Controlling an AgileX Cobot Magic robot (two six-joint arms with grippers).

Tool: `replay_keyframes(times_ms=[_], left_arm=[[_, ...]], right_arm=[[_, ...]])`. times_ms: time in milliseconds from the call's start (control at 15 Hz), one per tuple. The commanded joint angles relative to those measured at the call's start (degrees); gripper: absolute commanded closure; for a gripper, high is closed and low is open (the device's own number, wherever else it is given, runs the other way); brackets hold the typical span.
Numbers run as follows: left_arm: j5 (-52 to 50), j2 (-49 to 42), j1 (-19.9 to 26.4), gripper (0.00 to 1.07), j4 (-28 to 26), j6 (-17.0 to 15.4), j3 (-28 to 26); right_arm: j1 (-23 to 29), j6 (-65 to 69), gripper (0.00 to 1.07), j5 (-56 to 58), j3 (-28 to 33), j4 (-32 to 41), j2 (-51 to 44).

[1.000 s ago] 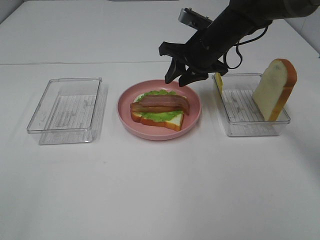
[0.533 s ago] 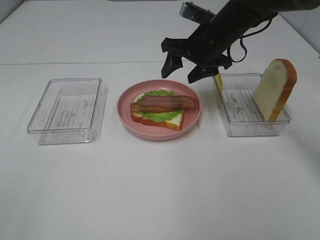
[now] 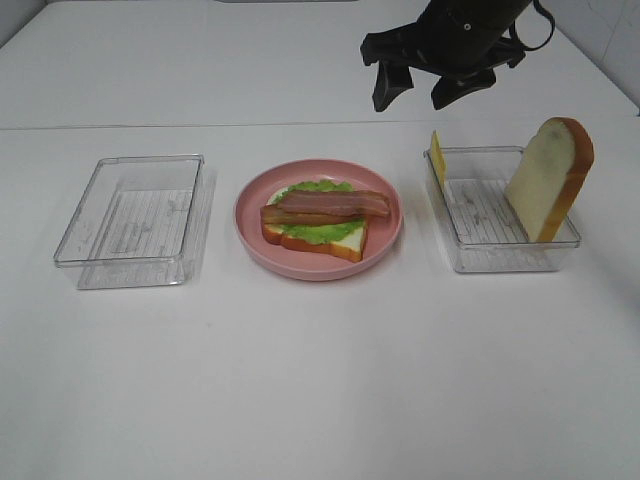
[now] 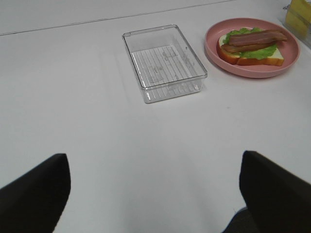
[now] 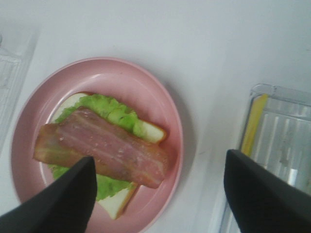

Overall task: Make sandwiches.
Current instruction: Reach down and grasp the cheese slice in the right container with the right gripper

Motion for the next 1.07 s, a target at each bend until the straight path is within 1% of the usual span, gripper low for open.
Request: replay_keyframes(times_ms=[67,267,333,800,933,1067], left_arm=[[-0.3,-0.5,0.2,0.17,0.0,-0.1,0.2],[-0.3,-0.5,0.2,0.17,0.0,-0.1,0.2],[-0.3,-0.5,0.2,0.17,0.0,-0.1,0.2],[-0.3,-0.5,0.2,0.17,0.0,-0.1,0.2],[-0.3,-0.5,0.2,0.17,0.0,-0.1,0.2],[-0.3,-0.5,0.2,0.17,0.0,-0.1,0.2]], right_arm=[[-0.2,3.7,0.38,1.5,-2.3,-7.1,1.4],[-0.3,5.0,0.4,1.2,-3.7,-12.8,4.0],[-0.3,5.3,0.4,1.0,-3.7,-15.2,6.2],[-0.3,6.4,0.41,-2.0,-3.7,-18.4,10.8],[-0.3,8.5,0.42,-2.5,-3.7,-20.6,10.9],[-0.3,9.3,0.43,-3.4,-3.7,-20.9,10.9]])
